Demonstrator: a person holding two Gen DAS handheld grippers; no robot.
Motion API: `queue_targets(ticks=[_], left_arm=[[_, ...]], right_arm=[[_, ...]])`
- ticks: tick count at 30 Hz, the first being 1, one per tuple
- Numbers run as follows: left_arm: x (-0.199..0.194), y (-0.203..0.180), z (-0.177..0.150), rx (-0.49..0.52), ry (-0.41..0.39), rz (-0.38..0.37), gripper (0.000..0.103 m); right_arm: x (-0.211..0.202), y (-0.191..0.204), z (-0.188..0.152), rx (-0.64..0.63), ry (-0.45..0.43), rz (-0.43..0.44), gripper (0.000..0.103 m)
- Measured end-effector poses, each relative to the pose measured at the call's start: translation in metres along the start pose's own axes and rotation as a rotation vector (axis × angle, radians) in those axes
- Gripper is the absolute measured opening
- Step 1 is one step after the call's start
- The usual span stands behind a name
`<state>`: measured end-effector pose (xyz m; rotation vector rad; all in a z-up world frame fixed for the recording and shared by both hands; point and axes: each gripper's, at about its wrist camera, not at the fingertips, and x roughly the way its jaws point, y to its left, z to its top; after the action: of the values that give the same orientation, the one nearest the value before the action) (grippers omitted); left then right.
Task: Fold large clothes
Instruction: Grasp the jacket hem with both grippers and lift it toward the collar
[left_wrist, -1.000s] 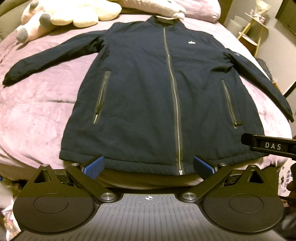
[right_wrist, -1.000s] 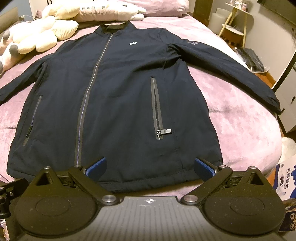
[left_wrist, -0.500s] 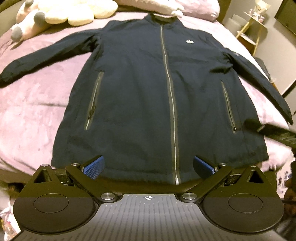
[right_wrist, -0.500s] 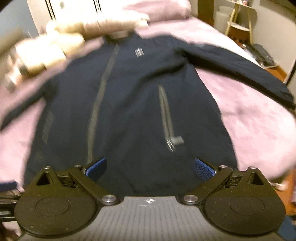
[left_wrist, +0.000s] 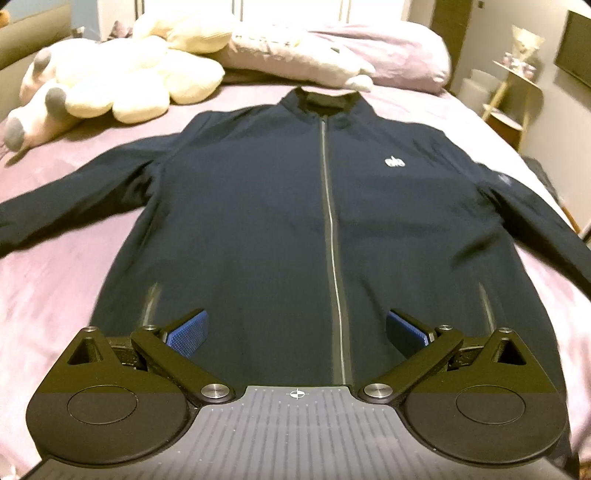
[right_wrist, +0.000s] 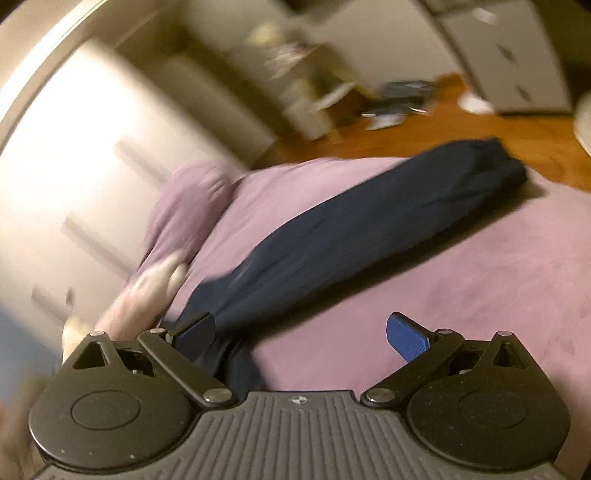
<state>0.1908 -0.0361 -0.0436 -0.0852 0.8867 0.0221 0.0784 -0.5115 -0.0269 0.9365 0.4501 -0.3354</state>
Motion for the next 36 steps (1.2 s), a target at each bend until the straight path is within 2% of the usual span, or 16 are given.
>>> queue_targets(ticks=[5,7,10,12,13,14,16,19,22,24,26,29,32,34,35,36], left_arm=[[0.056,-0.017,0.030,-0.044,-0.040,-0.004,0.103],[0.076,-0.022,0.036,-0.056,-0.033,-0.010,0.103],[0.100,-0.019,0.035,-0.084,-0.025,-0.062,0.103],[0.113,-0.013,0.034,-0.120,0.019,-0.086,0.103],[0.118,-0.010,0.033,-0.125,0.037,-0.083,0.103],[0.120,-0.009,0.032,-0.116,0.038,-0.079,0.103],[0.121,-0.007,0.030,-0.076,0.029,-0.073,0.103],[0.122,-0.003,0.034,-0.045,0.043,-0.058,0.103],[0.112,0.011,0.039,-0.086,0.027,-0.072,0.103],[0.100,0.027,0.045,-0.135,-0.015,-0.095,0.103],[0.087,0.045,0.050,-0.180,-0.054,-0.107,0.103],[0.073,0.069,0.058,-0.239,-0.083,-0.130,0.103],[0.064,0.085,0.059,-0.250,-0.087,-0.151,0.103],[0.063,0.089,0.058,-0.238,-0.079,-0.163,0.103],[0.064,0.091,0.058,-0.237,-0.071,-0.171,0.103],[0.067,0.089,0.058,-0.238,-0.063,-0.187,0.103]], right_arm=[[0.042,-0.061,0.025,0.224,-0.058,-0.087,0.074],[0.055,-0.082,0.028,0.305,-0.076,-0.090,0.070],[0.068,-0.101,0.029,0.414,-0.136,-0.055,0.058],[0.077,-0.110,0.028,0.464,-0.148,-0.055,0.032],[0.081,-0.113,0.030,0.476,-0.142,-0.067,0.024],[0.085,-0.117,0.032,0.473,-0.127,-0.077,0.019],[0.091,-0.117,0.037,0.425,-0.112,-0.096,0.016],[0.086,-0.073,0.057,0.212,-0.132,-0.212,0.013],[0.076,0.005,0.056,-0.131,-0.229,-0.270,0.011],[0.077,0.070,0.040,-0.417,-0.258,-0.231,0.011],[0.085,0.129,0.005,-0.673,-0.225,-0.150,0.012],[0.110,0.196,-0.078,-1.017,-0.123,-0.019,0.014],[0.142,0.225,-0.163,-1.239,-0.011,0.027,0.026],[0.171,0.227,-0.217,-1.402,0.066,-0.007,0.042],[0.190,0.222,-0.243,-1.486,0.137,-0.054,0.066],[0.205,0.215,-0.260,-1.538,0.193,-0.086,0.070]])
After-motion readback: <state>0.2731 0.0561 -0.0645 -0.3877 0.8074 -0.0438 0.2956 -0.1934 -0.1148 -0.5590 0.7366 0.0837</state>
